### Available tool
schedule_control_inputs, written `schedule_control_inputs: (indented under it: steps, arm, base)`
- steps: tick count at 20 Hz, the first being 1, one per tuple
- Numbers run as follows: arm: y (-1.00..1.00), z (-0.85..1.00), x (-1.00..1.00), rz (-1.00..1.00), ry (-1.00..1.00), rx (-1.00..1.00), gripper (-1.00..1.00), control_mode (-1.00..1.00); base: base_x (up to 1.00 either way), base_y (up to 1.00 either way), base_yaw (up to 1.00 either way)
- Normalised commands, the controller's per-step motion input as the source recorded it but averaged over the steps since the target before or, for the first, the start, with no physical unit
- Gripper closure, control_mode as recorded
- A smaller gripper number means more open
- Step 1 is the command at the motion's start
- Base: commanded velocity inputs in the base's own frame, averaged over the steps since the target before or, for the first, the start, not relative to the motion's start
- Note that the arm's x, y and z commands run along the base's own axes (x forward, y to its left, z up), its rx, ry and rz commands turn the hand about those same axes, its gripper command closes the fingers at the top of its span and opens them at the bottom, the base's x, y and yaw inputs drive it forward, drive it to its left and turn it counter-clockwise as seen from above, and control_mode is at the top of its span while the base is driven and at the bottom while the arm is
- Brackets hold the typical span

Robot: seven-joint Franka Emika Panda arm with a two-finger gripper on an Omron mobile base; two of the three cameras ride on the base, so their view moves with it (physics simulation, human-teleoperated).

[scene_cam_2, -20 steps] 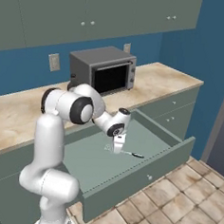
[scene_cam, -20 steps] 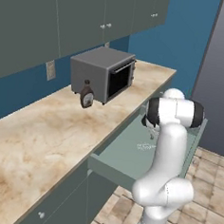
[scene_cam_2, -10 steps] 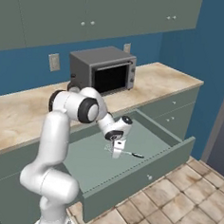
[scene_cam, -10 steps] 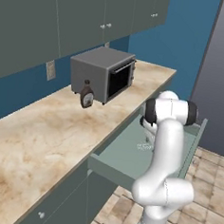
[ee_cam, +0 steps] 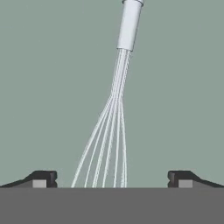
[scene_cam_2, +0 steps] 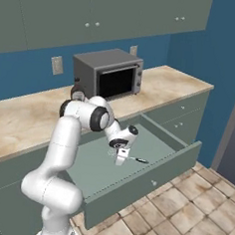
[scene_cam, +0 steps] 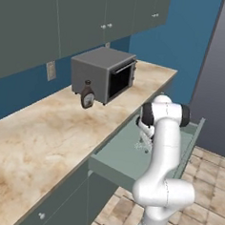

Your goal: Pick the whisk from the drawer and place it on the counter.

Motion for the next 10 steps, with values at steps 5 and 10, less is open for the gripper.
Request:
schedule_control_inputs:
  steps: [5, 10]
  arm:
    - [0.11, -0.51, 0.35, 0.00, 0.00, 0.00, 1.00, -1.00]
    - [-0.79, -0.29, -0.28, -0.09, -0.03, 0.07, 1.00, -1.00]
  base:
    - [0.00, 0.00, 0.00]
    - [0.00, 0.00, 0.00]
